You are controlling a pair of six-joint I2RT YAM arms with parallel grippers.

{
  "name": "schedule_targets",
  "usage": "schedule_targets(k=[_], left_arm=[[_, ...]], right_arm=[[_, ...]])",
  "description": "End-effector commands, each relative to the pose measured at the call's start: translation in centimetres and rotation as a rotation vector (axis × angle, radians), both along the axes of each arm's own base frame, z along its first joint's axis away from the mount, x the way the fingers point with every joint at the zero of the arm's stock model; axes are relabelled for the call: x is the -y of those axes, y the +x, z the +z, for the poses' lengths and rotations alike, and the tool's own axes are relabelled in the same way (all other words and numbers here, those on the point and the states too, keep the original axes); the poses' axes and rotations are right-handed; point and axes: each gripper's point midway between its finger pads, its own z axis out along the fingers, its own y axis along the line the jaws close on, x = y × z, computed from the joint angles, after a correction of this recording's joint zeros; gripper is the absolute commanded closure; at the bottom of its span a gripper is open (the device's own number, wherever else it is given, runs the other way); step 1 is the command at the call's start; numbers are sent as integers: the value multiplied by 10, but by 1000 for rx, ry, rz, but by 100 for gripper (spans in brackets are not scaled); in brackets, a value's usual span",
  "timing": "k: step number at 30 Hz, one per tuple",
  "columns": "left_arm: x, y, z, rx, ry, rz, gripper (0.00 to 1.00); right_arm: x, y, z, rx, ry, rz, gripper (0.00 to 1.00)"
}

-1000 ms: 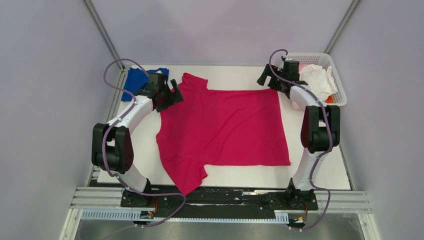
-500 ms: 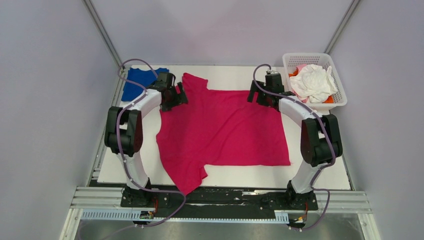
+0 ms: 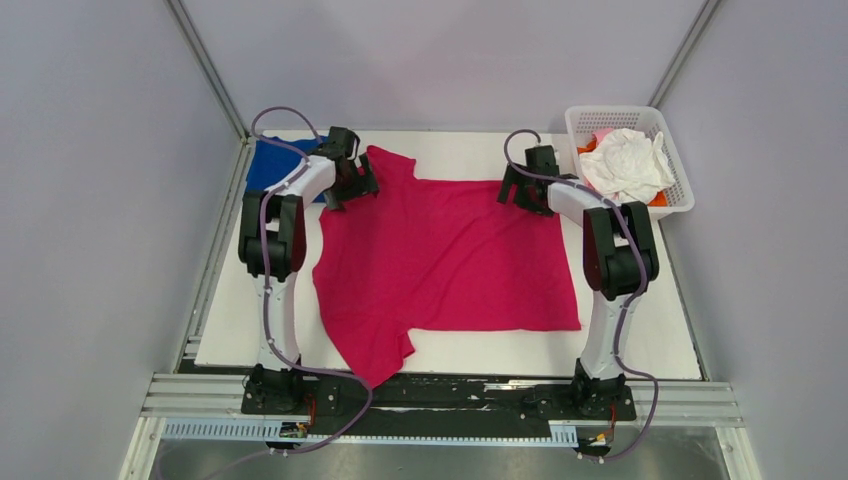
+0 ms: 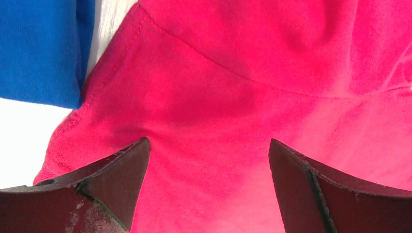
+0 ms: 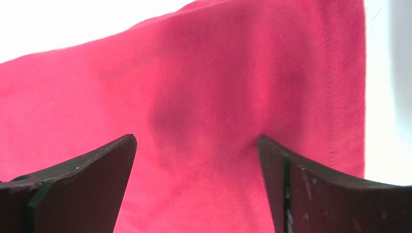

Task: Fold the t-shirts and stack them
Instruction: Flatten out the tshirt

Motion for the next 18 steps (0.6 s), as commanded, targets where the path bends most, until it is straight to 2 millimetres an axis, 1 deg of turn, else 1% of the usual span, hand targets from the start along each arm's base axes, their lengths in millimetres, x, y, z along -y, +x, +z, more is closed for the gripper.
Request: schedule_targets(k=[1, 2, 3, 4, 5, 6, 7, 8, 9, 10, 11, 12, 13, 14, 15, 16, 17, 18], left_arm=[[-9, 8, -17, -74, 14, 31, 0], [-10, 4, -26, -109, 17, 34, 0], [-10, 11, -22, -98, 11, 35, 0], [-11, 9, -30, -126, 14, 34, 0], [-11, 16, -25, -112, 9, 37, 0], [-12, 15, -32, -134, 10, 38, 0], [-13, 23, -27, -119, 3, 40, 0], [-14, 20, -36, -151, 5, 45, 0], [-15, 28, -31, -135, -6, 48, 0], [-16, 25, -39, -164, -5, 49, 0], [-15, 33, -34, -145, -11, 50, 0], [-16, 32, -41, -163, -9, 50, 0], [-15, 40, -34, -138, -13, 50, 0], [-15, 40, -39, -148, -12, 51, 0], [-15, 45, -35, -135, -14, 51, 0], [-15, 47, -37, -131, -15, 53, 0], [-13, 52, -32, -115, -27, 47, 0], [-11, 53, -32, -114, -34, 39, 0]], right_arm=[[10, 15, -6, -8, 19, -40, 0], [11, 18, -7, -10, 18, -41, 0], [13, 21, -8, -8, 18, -45, 0], [14, 25, -9, -7, 20, -46, 0], [15, 28, -10, -6, 21, -47, 0], [17, 31, -11, -8, 22, -50, 0], [17, 35, -11, -6, 23, -50, 0], [19, 38, -11, -6, 25, -52, 0], [21, 41, -12, -4, 26, -57, 0], [23, 45, -12, -1, 29, -58, 0], [24, 50, -11, 6, 33, -60, 0], [26, 55, -10, 12, 36, -61, 0], [28, 59, -10, 17, 39, -62, 0], [30, 64, -9, 23, 42, -64, 0], [32, 68, -8, 28, 43, -67, 0], [33, 71, -8, 31, 44, -70, 0], [35, 74, -5, 36, 46, -74, 0], [35, 76, -1, 44, 47, -74, 0]])
